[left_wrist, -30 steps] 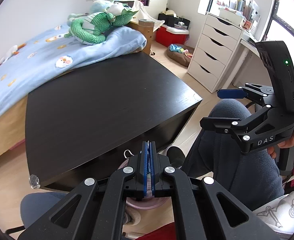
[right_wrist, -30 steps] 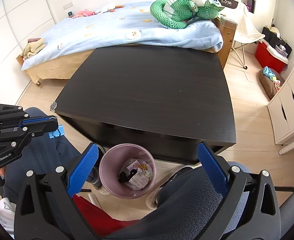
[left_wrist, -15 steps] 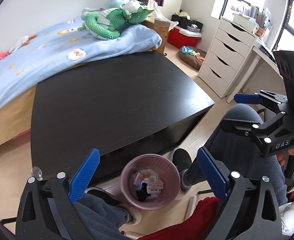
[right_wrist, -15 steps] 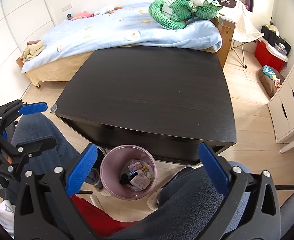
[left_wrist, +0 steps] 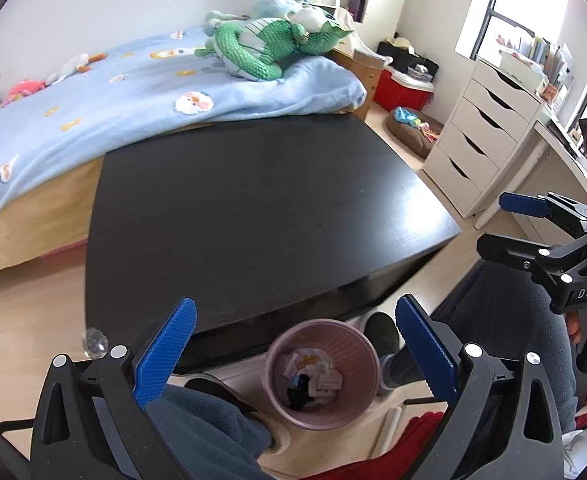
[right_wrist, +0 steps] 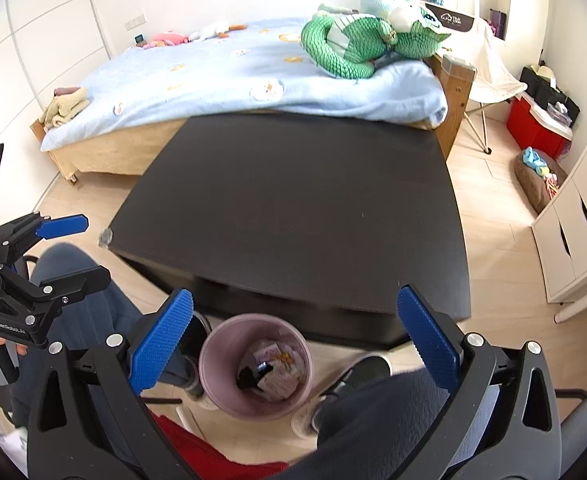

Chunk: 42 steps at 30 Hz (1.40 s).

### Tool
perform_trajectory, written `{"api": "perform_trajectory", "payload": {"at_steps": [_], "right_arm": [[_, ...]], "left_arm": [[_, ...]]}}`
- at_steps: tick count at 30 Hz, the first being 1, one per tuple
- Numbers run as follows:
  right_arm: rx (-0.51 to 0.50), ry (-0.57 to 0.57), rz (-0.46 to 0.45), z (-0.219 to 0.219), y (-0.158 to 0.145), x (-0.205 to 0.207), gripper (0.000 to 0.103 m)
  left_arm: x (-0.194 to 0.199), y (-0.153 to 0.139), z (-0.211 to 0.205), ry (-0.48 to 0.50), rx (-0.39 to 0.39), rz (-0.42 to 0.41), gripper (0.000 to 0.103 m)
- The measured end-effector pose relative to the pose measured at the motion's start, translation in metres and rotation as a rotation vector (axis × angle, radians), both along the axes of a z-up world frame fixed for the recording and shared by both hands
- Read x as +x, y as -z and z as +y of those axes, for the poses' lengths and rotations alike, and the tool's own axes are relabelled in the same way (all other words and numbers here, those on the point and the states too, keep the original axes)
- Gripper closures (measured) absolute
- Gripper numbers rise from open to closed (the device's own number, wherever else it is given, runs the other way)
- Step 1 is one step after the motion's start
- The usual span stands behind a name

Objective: Collect trash

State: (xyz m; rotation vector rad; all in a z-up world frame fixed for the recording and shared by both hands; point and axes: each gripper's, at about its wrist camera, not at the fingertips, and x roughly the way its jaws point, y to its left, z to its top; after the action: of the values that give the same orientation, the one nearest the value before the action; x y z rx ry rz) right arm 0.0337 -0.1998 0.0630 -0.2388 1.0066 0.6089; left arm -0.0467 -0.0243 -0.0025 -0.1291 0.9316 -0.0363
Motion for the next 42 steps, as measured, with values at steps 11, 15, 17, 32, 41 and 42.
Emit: {"api": "perform_trajectory", "payload": {"at_steps": [11,15,17,32,41,42], "right_arm": [[0.048,-0.048,-0.052,0.037,-0.025,0.031,0.003],[0.037,-0.075,-0.048,0.048,-0.024,0.034,0.003],[0.034,-0.083,-0.043,0.051,-0.023,0.035,0.003],[0.038,-0.061,-0.033,0.044,-0.019,0.040,0.003],[0.039,-0.060,-0.031,0.044,-0.018,0.040,0.003],[0.039,-0.059,-0.032,0.043,-0.018,0.040,0.003]], "left_arm": [[0.020,-0.028,0.035,-0.075,0.011,-0.105,0.006],[0.027,-0.030,0.043,-0.081,-0.031,-0.097,0.006],[0.028,-0.030,0.044,-0.083,-0.028,-0.087,0.006],[0.030,-0.031,0.039,-0.080,-0.013,-0.107,0.006],[0.029,-0.029,0.039,-0.065,-0.038,-0.088,0.006],[0.029,-0.029,0.039,-0.064,-0.037,-0.087,0.006]]}}
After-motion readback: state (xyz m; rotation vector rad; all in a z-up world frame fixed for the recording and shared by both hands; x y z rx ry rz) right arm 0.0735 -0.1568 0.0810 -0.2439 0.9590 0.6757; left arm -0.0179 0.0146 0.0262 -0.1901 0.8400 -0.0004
